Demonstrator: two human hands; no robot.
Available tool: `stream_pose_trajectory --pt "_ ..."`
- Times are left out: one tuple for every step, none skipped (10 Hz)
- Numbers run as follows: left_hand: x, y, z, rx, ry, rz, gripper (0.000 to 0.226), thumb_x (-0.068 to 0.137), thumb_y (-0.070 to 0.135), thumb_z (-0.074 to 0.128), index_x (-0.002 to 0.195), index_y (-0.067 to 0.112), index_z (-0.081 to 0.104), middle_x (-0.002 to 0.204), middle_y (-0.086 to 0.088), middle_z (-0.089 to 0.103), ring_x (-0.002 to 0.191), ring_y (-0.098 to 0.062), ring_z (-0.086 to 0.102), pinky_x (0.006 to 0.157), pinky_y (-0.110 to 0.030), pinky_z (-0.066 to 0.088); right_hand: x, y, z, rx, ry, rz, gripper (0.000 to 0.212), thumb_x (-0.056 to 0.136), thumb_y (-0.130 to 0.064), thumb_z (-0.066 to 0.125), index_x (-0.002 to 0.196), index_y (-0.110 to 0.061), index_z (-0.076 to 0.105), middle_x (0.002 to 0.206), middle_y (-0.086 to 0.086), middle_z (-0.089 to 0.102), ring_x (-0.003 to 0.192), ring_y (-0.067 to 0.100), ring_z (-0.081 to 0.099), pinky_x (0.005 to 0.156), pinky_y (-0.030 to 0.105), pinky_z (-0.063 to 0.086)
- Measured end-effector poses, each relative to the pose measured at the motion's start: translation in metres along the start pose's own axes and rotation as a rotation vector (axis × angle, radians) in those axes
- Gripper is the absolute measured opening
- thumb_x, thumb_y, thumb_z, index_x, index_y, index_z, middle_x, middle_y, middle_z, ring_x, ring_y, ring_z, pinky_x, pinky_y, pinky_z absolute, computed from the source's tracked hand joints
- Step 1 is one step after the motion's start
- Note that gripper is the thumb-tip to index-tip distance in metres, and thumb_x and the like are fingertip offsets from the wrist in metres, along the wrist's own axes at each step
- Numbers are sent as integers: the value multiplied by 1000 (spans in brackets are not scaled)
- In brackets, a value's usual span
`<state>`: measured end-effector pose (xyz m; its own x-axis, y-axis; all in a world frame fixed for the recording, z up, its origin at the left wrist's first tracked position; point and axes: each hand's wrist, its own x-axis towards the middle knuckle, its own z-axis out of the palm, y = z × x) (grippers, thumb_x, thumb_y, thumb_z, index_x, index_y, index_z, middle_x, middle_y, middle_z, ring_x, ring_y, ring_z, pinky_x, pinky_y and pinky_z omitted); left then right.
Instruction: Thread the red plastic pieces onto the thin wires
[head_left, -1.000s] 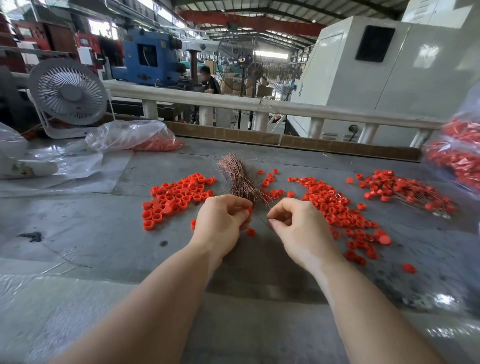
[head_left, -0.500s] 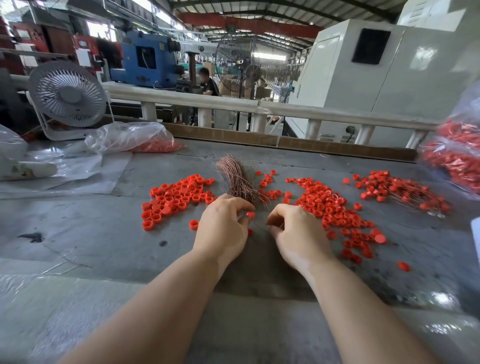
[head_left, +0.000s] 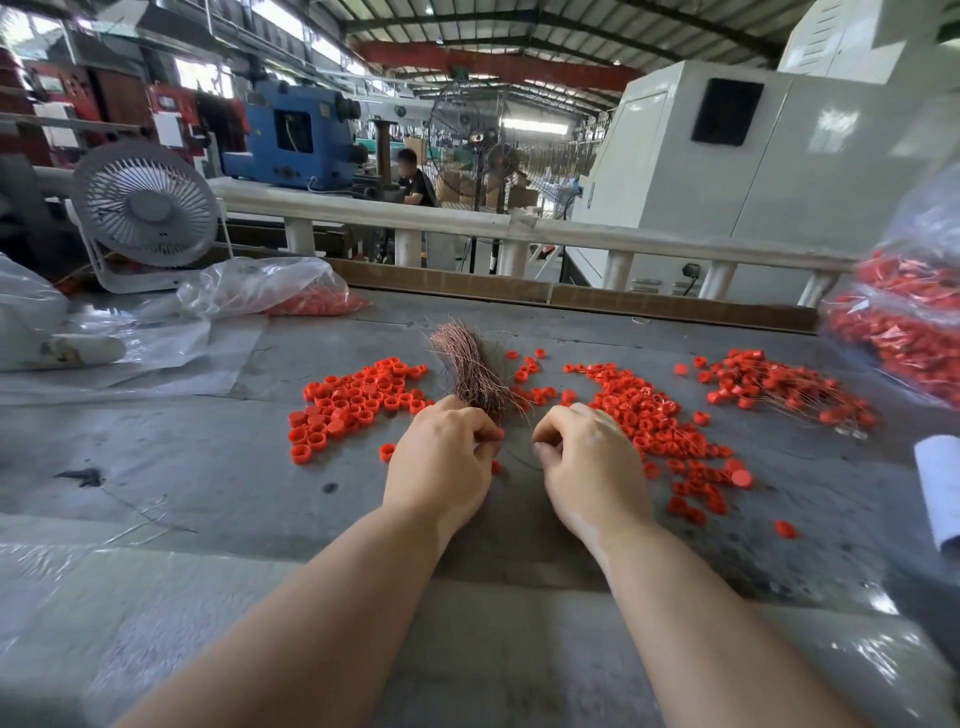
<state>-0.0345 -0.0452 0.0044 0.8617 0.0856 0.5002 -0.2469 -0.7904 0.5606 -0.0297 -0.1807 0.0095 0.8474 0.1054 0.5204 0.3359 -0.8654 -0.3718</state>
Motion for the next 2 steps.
stream_pose_trajectory --pt "-1 -1 1 11 -5 20 10 84 13 63 87 15 72 88 5 55 94 -18 52 73 -21 34 0 2 0 0 26 -14 6 83 -7 62 79 -11 61 83 0 57 88 21 49 66 23 24" --pt "-4 0 1 25 -32 47 11 85 13 61 88 14 71 94 1 59 95 -20 51 77 -26 40 -2 1 -1 10 65 -17 5 82 -6 62 79 -10 61 84 1 58 88 22 49 67 25 26"
